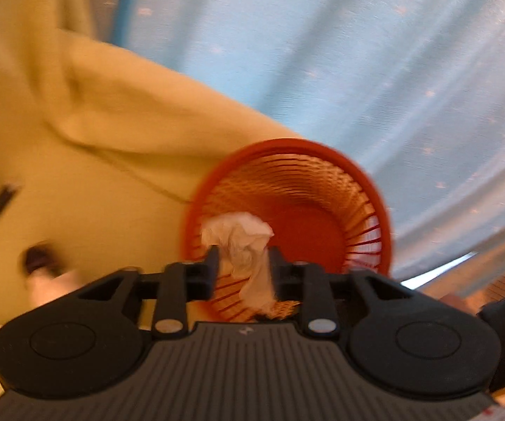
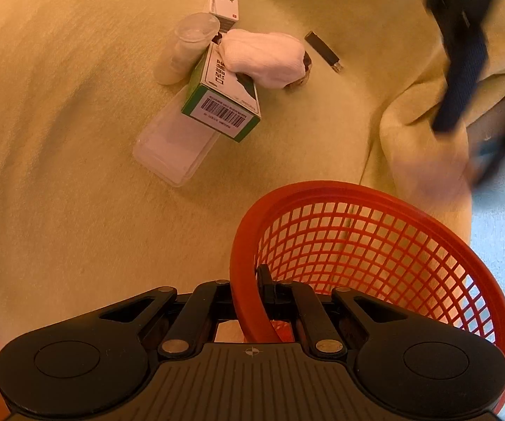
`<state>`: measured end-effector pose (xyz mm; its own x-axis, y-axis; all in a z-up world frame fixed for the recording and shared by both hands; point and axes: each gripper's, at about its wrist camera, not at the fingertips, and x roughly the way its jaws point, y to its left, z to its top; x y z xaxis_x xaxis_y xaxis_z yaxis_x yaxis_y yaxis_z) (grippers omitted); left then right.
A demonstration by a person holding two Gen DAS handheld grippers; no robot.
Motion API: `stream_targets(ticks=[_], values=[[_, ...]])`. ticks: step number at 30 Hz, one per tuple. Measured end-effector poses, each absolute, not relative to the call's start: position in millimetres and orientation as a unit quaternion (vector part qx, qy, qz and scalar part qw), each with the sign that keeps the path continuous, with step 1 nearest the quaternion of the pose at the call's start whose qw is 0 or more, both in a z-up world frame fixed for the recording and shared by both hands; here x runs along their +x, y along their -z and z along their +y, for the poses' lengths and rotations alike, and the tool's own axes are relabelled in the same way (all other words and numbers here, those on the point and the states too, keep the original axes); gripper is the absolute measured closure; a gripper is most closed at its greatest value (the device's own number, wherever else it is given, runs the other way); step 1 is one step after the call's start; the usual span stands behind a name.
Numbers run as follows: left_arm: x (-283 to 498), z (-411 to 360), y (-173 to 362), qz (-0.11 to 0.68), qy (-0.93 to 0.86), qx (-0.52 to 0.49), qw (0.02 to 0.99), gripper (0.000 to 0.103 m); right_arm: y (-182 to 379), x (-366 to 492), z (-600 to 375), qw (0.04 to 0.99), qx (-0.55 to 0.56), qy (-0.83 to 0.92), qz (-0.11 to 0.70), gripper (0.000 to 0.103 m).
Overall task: Organize objects
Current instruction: 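Carry the tissue with the left tool into the wastebasket and release, then grasp the clear plastic lid with the left tool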
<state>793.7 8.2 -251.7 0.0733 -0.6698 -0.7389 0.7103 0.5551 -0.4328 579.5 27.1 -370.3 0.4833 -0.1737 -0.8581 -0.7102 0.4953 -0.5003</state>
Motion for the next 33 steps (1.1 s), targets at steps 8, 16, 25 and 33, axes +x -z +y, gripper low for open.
stream_targets(ticks=[8,16,25,33], values=[[775.8,36.8,250.3,0.457,0.408,0.059,0.788,0.066,368.3,579.9,21.6,0.731,-0.458,-0.179,0.474,0.102],[753.3,126.2,290.1,0.494,0.256,0.095,0.825,0.061,365.6,585.3,19.9,0.736,-0.450,-0.174,0.474,0.102],[758.7,129.6,340.8,0.512,0.231,0.117,0.819,0.044,366.0,585.8,21.5,0.732,-0.456,-0.175,0.475,0.102],[765.1,116.6,369.6,0.534,0.228,0.143,0.801,0.055,367.0,585.0,21.4,0.729,-0.459,-0.177,0.477,0.102]])
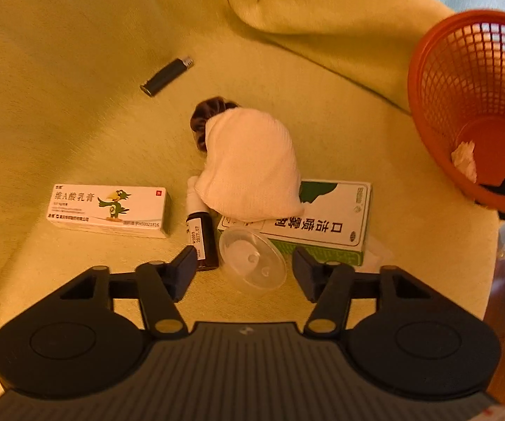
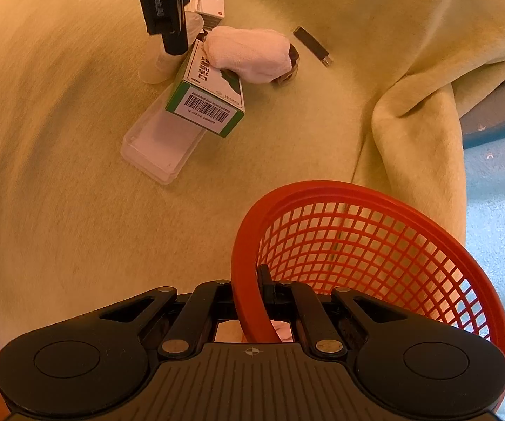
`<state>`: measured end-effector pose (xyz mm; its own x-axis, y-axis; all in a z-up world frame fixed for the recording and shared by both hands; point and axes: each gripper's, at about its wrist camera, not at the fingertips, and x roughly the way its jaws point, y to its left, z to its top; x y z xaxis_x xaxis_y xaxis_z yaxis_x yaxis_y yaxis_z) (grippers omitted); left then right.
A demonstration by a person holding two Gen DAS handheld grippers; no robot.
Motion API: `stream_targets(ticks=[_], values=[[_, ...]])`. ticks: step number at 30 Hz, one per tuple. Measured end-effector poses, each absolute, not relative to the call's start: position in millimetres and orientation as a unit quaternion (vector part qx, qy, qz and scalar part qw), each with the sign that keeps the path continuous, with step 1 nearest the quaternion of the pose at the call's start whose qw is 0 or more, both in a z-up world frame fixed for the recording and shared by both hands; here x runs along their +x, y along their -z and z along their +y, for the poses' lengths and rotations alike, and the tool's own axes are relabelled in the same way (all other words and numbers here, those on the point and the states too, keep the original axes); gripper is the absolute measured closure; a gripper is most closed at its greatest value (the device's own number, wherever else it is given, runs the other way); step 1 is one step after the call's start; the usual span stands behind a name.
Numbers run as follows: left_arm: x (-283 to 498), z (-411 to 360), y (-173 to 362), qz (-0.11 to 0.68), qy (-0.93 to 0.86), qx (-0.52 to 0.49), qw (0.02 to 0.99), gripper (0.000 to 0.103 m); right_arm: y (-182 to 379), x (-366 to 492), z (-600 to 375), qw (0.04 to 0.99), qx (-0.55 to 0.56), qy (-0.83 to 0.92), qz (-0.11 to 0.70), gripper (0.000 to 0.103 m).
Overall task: Organize objects
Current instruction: 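Grasp the clear plastic lid with the left tool, then carry the clear lid with the left tool into the wastebasket and release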
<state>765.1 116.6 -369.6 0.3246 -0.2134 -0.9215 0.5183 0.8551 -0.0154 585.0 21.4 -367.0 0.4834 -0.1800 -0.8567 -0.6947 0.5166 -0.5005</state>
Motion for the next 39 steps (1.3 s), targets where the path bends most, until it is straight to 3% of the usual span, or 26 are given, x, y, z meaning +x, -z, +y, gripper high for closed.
stream_targets(ticks=[2,5,8,27,39], values=[[766.1,116.1,373.3,0.538,0.227,0.141,0.799,0.057,367.6,584.9,21.7,0.728,-0.459,-0.176,0.477,0.102],[766.7,117.4,374.7,0.546,0.229,0.135,0.795,0.068,367.9,584.6,21.8,0.728,-0.459,-0.175,0.478,0.102],[765.5,118.0,372.5,0.550,0.226,0.138,0.792,0.071,367.5,585.3,21.7,0.728,-0.459,-0.175,0.479,0.102],[745.6,135.8,284.9,0.520,0.223,0.110,0.817,0.073,365.3,581.5,20.3,0.723,-0.465,-0.178,0.480,0.102],[753.5,111.7,264.2,0.505,0.258,0.097,0.818,0.073,366.3,578.1,20.0,0.718,-0.472,-0.182,0.477,0.102]])
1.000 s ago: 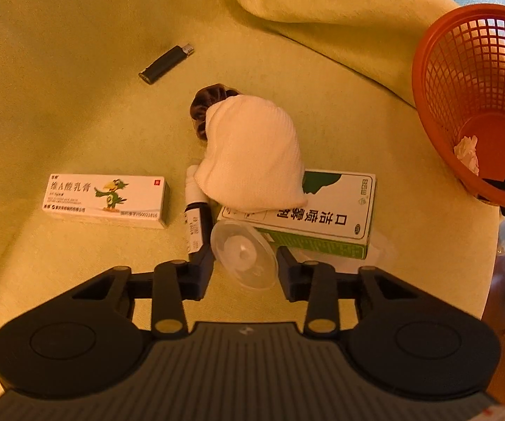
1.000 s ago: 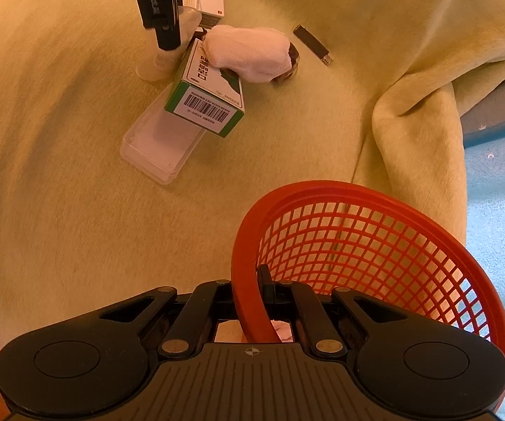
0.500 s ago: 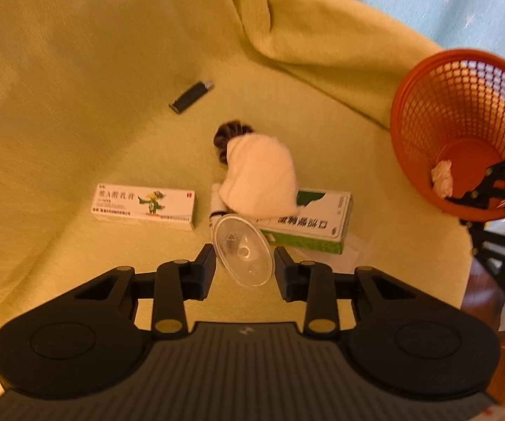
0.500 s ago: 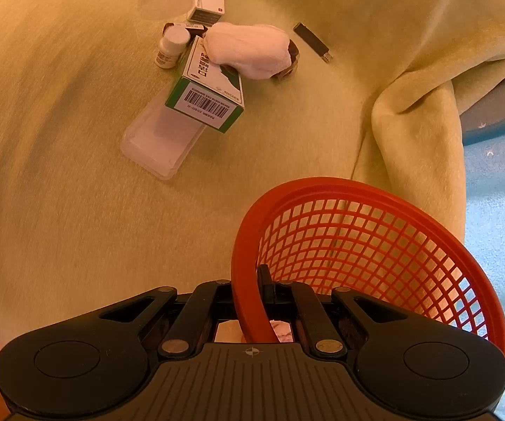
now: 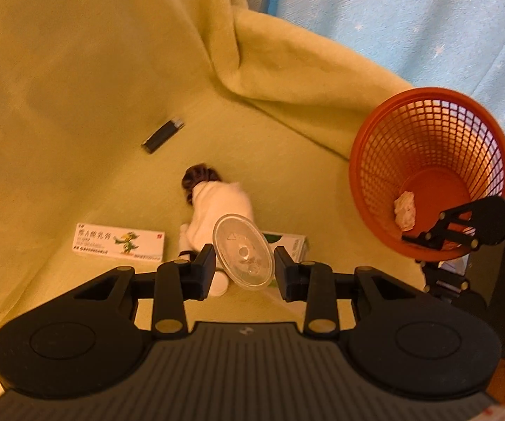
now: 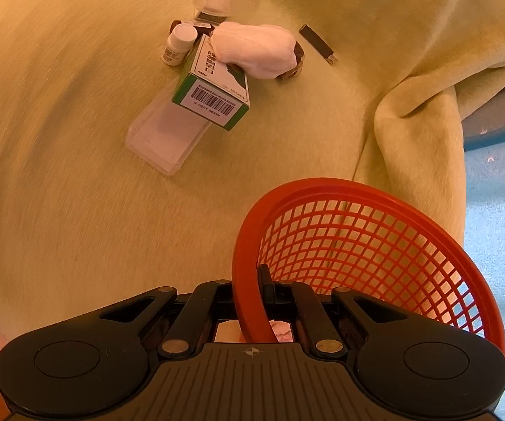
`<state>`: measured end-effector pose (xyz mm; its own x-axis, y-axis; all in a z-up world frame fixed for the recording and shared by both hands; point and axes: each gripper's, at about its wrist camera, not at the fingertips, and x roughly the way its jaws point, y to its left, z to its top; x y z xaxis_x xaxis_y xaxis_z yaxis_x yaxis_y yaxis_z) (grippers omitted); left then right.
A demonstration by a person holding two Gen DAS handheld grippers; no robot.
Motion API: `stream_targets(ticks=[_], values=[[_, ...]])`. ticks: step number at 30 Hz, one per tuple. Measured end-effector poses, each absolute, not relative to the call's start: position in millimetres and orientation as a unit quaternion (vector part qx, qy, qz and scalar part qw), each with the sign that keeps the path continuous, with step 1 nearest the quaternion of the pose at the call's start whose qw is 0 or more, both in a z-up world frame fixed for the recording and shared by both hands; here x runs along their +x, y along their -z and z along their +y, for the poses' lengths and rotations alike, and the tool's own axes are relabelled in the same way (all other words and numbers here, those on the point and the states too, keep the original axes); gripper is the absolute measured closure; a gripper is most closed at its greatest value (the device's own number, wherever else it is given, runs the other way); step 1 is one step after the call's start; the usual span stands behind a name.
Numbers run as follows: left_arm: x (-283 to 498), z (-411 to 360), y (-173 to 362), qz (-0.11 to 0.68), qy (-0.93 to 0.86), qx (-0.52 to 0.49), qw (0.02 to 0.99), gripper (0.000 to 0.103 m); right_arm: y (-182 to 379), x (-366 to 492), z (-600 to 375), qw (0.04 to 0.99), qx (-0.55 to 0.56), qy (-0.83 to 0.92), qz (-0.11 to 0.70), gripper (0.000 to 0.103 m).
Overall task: Organize objects
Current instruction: 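Carry the clear lid with the left tool into the wastebasket and release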
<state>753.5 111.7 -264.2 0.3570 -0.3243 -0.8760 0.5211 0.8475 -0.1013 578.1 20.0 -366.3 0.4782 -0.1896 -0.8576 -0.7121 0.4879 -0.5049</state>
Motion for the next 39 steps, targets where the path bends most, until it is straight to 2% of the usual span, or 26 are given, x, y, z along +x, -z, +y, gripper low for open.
stream_targets(ticks=[8,18,19,21,23,29,39], values=[[764.4,77.5,249.1,0.494,0.333,0.060,0.801,0.073,367.0,575.2,19.3,0.718,-0.475,-0.184,0.474,0.102],[777.8,-2.5,241.3,0.495,0.431,-0.006,0.755,0.073,367.1,569.0,17.1,0.721,-0.473,-0.184,0.471,0.102],[779.1,-9.9,242.2,0.498,0.435,-0.014,0.750,0.072,367.3,568.7,17.0,0.722,-0.472,-0.184,0.472,0.103],[778.4,-20.6,241.4,0.494,0.441,-0.022,0.749,0.064,367.6,568.5,17.1,0.722,-0.471,-0.183,0.472,0.103],[776.1,-25.4,239.7,0.488,0.439,-0.014,0.754,0.064,367.7,568.4,17.2,0.723,-0.468,-0.184,0.473,0.103],[772.1,0.4,242.8,0.494,0.404,-0.006,0.770,0.063,367.5,569.1,16.1,0.725,-0.466,-0.184,0.473,0.102],[761.1,99.1,273.5,0.519,0.283,0.031,0.806,0.063,366.9,571.4,16.7,0.722,-0.469,-0.187,0.473,0.102]])
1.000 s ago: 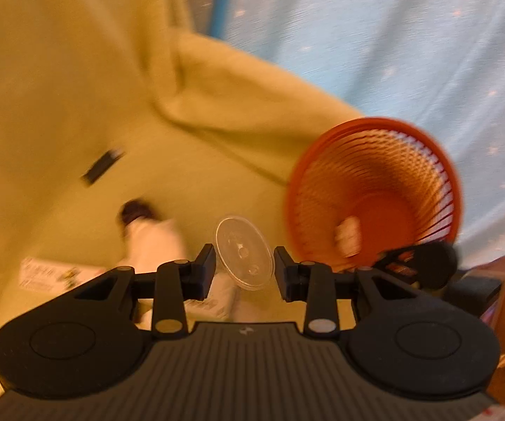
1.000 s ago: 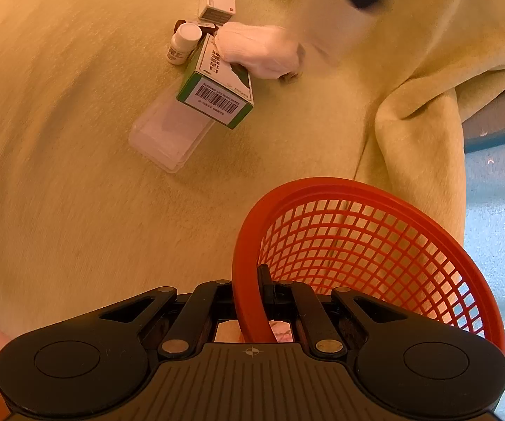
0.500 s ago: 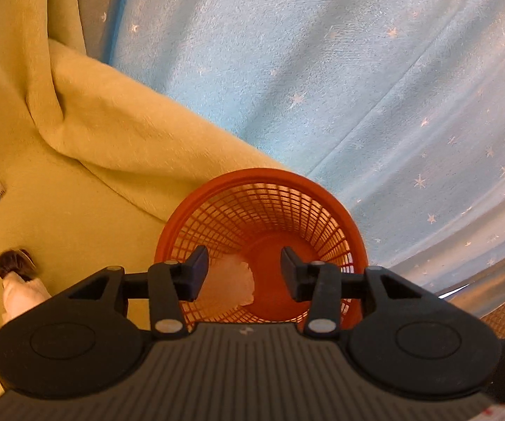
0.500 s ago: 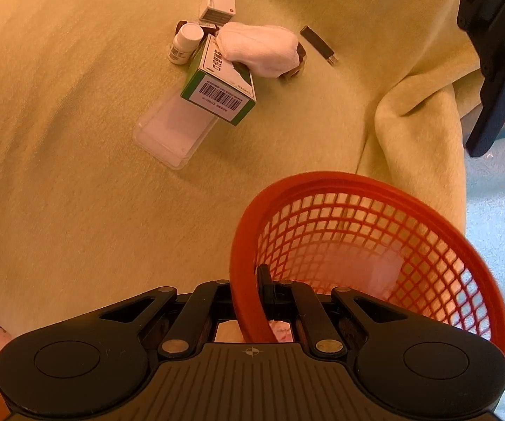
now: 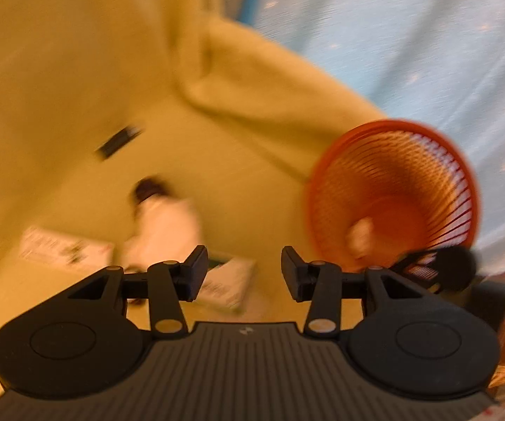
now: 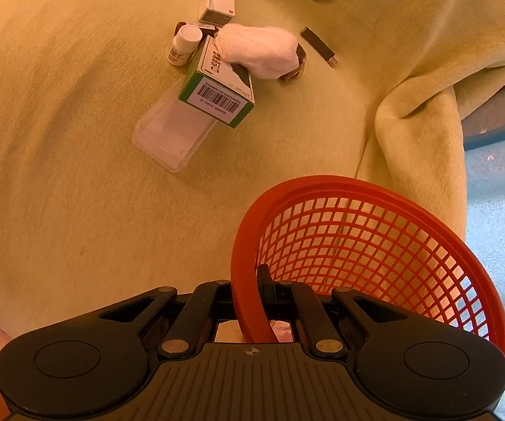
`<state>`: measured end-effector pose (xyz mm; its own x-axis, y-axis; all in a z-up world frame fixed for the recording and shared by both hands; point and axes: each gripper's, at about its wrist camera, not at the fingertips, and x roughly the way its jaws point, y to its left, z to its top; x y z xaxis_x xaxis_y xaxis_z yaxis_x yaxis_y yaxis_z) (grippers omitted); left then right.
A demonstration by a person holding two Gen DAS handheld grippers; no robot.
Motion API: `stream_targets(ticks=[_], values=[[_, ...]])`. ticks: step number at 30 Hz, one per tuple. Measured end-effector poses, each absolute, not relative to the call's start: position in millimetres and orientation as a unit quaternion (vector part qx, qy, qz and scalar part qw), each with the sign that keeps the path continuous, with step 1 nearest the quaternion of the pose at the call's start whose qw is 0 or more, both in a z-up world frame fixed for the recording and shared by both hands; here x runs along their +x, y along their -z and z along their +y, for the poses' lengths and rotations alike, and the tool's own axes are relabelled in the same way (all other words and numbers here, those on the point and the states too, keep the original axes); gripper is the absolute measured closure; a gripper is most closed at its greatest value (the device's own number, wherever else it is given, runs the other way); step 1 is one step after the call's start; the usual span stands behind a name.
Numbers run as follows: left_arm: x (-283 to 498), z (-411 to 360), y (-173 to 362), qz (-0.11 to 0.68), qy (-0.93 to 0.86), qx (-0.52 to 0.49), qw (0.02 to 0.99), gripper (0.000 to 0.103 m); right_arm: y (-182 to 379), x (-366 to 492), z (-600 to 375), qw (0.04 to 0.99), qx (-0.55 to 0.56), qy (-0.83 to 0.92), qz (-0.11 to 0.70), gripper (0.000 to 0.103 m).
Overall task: Organize objects
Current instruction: 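Carry the clear lid with the left tool into the wastebasket and release, then grasp the white cloth with the left tool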
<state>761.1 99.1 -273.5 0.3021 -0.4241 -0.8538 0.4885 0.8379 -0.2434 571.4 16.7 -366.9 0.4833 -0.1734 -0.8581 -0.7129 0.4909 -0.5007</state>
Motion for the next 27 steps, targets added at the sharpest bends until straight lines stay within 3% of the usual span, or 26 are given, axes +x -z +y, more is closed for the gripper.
stream_targets(ticks=[13,15,19,27], values=[[771.0,136.9,306.7,0.529,0.220,0.035,0.819,0.054,368.0,576.3,20.9,0.717,-0.473,-0.186,0.478,0.102],[778.1,129.9,311.9,0.524,0.222,0.037,0.822,0.045,367.9,576.9,21.1,0.717,-0.473,-0.185,0.478,0.102],[792.2,111.0,325.5,0.520,0.229,0.048,0.821,0.037,366.8,578.4,21.6,0.719,-0.469,-0.180,0.481,0.102],[805.5,74.8,361.4,0.515,0.226,0.104,0.820,0.037,366.3,578.0,21.0,0.722,-0.465,-0.179,0.480,0.102]])
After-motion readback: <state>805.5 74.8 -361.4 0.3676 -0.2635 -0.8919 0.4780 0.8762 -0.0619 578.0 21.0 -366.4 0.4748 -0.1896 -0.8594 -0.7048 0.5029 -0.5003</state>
